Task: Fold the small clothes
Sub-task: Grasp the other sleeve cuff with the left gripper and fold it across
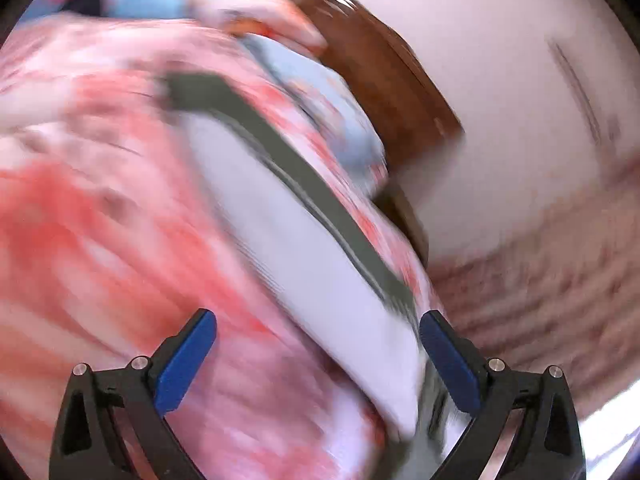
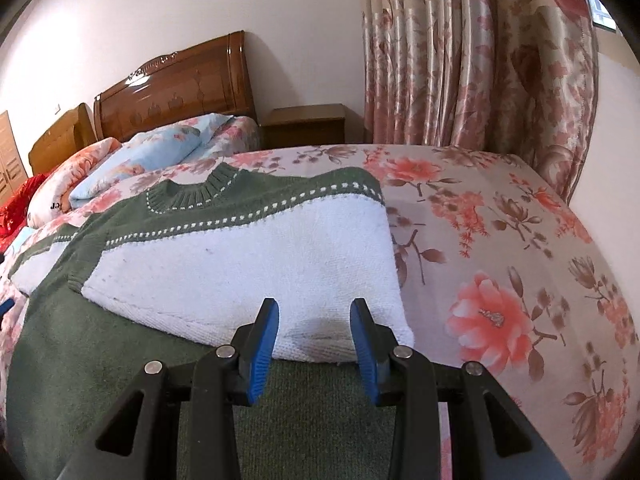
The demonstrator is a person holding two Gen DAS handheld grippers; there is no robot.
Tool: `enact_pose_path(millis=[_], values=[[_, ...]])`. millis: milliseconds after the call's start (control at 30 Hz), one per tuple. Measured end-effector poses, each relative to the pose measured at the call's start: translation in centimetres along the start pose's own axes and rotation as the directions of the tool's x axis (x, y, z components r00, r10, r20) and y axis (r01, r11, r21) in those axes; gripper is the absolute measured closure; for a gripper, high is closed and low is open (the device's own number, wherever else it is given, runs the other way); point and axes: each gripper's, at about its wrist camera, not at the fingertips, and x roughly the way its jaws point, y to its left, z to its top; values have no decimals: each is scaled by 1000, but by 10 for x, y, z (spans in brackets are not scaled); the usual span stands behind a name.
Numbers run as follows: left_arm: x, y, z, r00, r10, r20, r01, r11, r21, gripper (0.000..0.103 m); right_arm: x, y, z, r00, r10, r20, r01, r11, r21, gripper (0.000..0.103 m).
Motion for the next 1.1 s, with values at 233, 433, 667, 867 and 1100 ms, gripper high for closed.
enact_pose_path(millis=[233,433,667,867,1100], values=[[21,20,70,997,80,17,-79,993,-94,0,2,0,-1,1000,4,-11,-4,1000,-3,66],[50,26,93,994,107,-18,-109,988,-109,0,3,-3,-1,1000,18,-11,-17,1000,11,66],[15,-5,75,992,75,104,-73,997,-22,0,2,-7,-1,999,46,-2,-46,998,34,66],[-8,-146,4,983,-171,71,143,944,297,0,1,-10,-1,998,65,6,-65,996,56,66],[26,-277,-164,941,-236,-241,336,721,606,0,0,-13,-1,997,78,15,-79,994,74,66]])
